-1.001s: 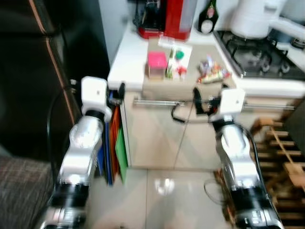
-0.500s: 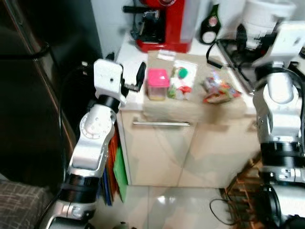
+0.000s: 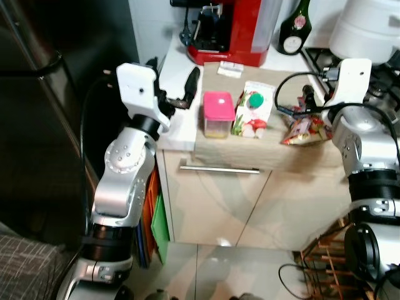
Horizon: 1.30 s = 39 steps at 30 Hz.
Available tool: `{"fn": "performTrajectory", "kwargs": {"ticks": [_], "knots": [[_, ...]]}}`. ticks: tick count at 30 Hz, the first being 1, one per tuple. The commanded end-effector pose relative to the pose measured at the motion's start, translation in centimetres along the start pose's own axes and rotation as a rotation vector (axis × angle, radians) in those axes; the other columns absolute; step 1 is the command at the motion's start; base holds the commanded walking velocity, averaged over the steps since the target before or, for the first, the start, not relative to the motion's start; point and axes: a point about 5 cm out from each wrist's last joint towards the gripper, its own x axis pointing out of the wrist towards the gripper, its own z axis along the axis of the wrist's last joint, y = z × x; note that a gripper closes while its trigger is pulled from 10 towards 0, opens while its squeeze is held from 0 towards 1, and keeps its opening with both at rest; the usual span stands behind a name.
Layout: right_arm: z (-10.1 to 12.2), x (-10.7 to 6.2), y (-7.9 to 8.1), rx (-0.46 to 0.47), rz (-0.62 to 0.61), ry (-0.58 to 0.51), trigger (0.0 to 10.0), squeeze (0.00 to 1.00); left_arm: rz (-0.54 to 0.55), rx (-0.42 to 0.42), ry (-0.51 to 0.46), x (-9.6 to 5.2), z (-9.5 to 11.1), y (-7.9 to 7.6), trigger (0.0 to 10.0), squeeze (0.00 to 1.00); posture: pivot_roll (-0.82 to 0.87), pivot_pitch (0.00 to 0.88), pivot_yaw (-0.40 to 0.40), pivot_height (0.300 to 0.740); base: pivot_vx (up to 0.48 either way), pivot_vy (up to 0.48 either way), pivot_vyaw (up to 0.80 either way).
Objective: Restocking fridge
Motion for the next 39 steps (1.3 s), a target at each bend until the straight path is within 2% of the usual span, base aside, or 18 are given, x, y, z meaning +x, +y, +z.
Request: {"fn": "performTrajectory", "kwargs": {"ticks": [1,4,8,15,20,25,29,30,31,38,39], "knots": [[-0.7,0.1,-0.2,0.05,-0.001,0.057,10.0,0.0,-0.011,-0.003,-0.007,0.0,0.4,-0.1,10.0,0.0,0.0,0.0,0.003,0.74,0.0,0.0,0.0],[-2.2,-0.2,-0.1,0.087,-0.006,0.137,10.0,0.0,-0.017,0.001,-0.007,0.0,0.6,0.0,10.0,0.0,0.01,0.0,0.001,0.74,0.0,0.0,0.0],[-3.4,-0.8,0.4,0.081,0.013,0.175,10.0,0.0,-0.025,0.007,0.001,-0.2,0.6,0.2,10.0,0.0,0.0,0.0,0.007,0.74,0.0,0.0,0.0],[-6.1,-0.6,0.2,0.137,0.01,0.281,10.0,0.0,-0.048,0.002,0.021,0.0,0.3,-0.2,10.0,0.0,-0.01,0.0,0.015,0.74,0.0,0.0,0.0],[-6.7,-0.6,0.1,0.158,0.024,0.317,10.0,0.0,-0.052,-0.001,0.028,0.0,0.2,-0.3,10.0,0.0,-0.01,0.0,0.013,0.74,0.0,0.0,0.0],[-8.7,-0.9,0.2,0.257,0.06,0.425,10.0,0.0,-0.035,-0.021,0.053,-0.1,-0.1,-0.1,10.0,0.0,0.0,0.0,0.004,0.74,0.0,0.0,0.0],[-9.4,-1.0,0.2,0.265,0.079,0.455,10.0,0.0,-0.025,-0.036,0.066,-0.2,-0.4,-0.1,10.0,0.0,0.0,0.0,0.002,0.74,0.0,0.0,0.0],[-9.4,-1.0,0.2,0.27,0.085,0.459,8.4,0.0,-0.025,-0.038,0.068,-0.2,-0.4,-0.1,10.0,0.0,-0.01,0.0,0.001,0.74,0.0,0.0,0.0],[-9.5,-0.9,0.3,0.287,0.096,0.463,0.0,0.0,-0.025,-0.04,0.07,-0.2,-0.4,-0.1,10.0,0.0,-0.01,0.0,0.0,0.74,0.0,0.0,0.0],[-9.9,-1.0,1.4,0.362,0.148,0.492,0.0,0.0,-0.023,-0.046,0.079,-0.2,-0.6,-0.2,10.0,0.0,0.0,0.0,-0.004,0.74,0.0,0.0,0.0],[-10.4,-1.1,1.9,0.402,0.155,0.505,0.0,0.0,-0.023,-0.048,0.084,-0.2,-0.7,-0.2,10.0,0.0,0.0,0.0,-0.007,0.74,0.0,0.0,0.0]]}}
